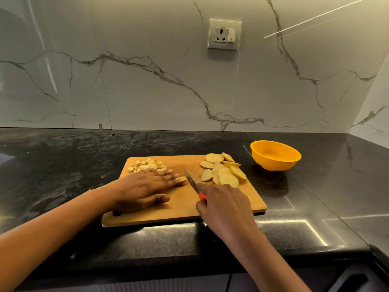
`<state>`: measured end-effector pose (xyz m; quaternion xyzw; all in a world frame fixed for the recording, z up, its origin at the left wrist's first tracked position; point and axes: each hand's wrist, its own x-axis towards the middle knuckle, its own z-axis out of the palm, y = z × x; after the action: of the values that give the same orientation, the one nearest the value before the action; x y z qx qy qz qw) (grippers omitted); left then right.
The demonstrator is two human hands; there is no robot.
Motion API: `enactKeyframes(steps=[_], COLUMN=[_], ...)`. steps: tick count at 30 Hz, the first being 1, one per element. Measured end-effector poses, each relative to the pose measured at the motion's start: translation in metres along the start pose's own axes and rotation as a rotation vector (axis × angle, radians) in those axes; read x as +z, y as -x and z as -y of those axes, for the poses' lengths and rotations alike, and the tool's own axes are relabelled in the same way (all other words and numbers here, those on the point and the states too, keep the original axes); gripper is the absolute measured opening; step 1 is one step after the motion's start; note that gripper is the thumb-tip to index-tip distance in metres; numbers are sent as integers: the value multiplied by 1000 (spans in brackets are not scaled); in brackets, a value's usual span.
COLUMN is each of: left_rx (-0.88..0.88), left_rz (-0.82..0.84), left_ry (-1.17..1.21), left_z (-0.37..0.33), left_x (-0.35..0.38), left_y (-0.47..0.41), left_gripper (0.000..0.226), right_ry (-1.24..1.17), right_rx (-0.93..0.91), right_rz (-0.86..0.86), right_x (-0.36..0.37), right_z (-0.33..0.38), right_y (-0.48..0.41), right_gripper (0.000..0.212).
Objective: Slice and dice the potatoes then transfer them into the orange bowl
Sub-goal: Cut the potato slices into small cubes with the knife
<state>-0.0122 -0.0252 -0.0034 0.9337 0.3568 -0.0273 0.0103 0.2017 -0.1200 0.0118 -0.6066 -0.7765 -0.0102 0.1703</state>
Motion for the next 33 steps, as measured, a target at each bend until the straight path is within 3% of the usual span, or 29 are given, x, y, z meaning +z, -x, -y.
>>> enactKeyframes(steps=[14,21,27,33], left_rx=[63,82,70,45], left_rz=[-37,-54,-35,-51], left_ry=[45,5,-14,68], left_z=[17,19,20,19], left_x=[10,12,14,13], left_y=[-5,-5,-5,-2], left_gripper=[78,77,79,81], right_ry=[88,223,201,110], right_rx=[-17,-36,-54,-76], right_rz=[61,123,88,63], right_x=[4,10,12,-4], right_z=[9,27,22,12], right_y=[-8,-13,3,16], right_gripper=[40,27,46,34])
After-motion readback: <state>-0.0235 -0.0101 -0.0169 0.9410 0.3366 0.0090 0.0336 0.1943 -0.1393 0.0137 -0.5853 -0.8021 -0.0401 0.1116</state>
